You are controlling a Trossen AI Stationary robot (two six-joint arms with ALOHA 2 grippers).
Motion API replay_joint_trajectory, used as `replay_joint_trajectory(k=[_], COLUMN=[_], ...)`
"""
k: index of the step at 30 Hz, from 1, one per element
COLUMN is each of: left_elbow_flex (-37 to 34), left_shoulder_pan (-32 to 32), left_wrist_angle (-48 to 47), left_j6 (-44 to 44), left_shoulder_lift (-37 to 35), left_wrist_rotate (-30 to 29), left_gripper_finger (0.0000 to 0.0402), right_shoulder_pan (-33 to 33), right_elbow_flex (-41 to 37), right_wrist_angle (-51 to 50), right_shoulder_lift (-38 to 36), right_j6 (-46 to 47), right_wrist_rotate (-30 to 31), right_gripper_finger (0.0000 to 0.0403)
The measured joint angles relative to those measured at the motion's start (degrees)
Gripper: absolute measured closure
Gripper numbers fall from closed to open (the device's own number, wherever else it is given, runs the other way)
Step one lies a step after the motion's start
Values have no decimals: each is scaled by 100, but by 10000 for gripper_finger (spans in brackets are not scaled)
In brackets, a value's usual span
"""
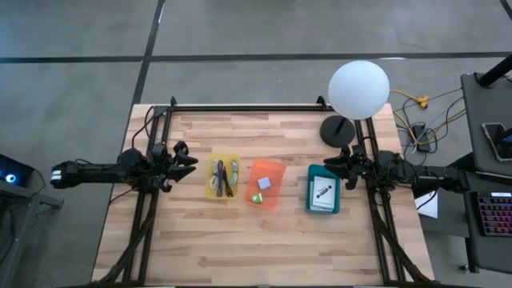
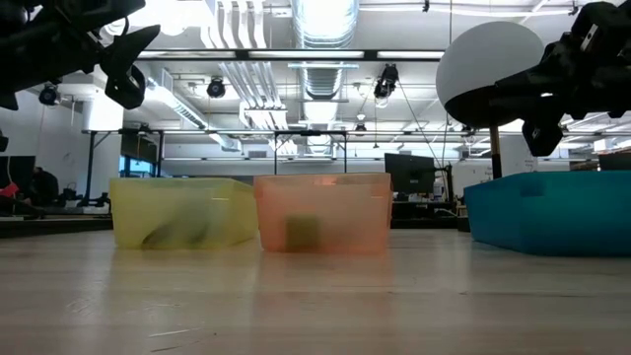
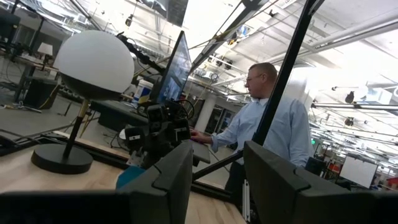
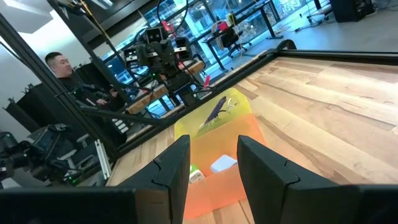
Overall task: Pick and place items into bin
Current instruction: Return to Home Position
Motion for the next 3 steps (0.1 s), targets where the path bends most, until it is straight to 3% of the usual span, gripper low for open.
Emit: replay_joint_trajectory(k=[3], left_elbow_flex=[0], left_shoulder_pan=[-2], left_wrist_angle=[0], left_j6=[-2], left_shoulder_lift=[2], left_wrist_rotate=[1], left_gripper_finger=[272], right_shoulder_pan=[0], right_elbow_flex=[0], right_wrist_angle=[0], right_shoulder_lift=[0], right_j6=[0], right_wrist_rotate=[-1], right_gripper_finger=[282])
